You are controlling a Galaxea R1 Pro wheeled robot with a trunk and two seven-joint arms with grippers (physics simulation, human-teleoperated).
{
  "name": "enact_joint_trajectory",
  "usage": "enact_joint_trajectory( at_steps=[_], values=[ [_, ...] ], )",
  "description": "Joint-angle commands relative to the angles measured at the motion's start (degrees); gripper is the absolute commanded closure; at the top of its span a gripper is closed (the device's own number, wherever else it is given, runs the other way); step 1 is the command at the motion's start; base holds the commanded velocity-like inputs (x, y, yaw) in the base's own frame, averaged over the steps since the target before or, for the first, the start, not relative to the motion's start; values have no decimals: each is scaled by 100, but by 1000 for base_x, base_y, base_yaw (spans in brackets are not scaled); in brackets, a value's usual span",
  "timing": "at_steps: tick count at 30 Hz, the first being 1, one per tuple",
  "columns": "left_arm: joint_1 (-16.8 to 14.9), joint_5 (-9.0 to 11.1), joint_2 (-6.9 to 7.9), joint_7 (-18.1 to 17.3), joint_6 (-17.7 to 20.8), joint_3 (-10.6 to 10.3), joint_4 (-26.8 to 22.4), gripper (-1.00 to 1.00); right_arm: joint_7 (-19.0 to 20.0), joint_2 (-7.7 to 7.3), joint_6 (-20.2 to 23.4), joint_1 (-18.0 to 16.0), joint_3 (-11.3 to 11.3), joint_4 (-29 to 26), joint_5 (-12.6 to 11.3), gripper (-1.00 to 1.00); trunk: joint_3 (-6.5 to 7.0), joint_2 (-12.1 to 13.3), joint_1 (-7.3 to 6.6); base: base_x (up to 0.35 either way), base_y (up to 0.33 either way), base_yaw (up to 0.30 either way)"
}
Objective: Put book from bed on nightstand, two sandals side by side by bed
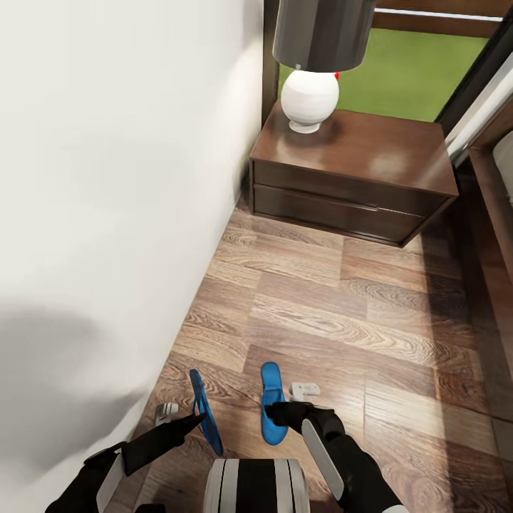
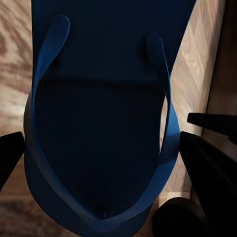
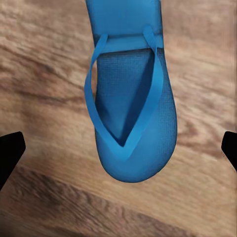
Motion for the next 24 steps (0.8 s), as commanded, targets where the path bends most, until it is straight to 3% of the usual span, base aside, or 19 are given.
enact_joint_trajectory(
  at_steps=[1,16,24],
  values=[
    [-2,27,0,-21,60,8,1,100,-54,-2,15,-2,11,-9,-60,-100,-3,-1,-1,0,0,0],
    [-2,24,0,-18,60,8,1,100,-54,-1,20,-2,11,-16,-61,-100,-3,-1,-1,1,0,0],
    [-2,21,0,-16,60,8,1,100,-54,0,22,-2,11,-16,-61,-100,-3,-1,-1,189,0,0]
  ],
)
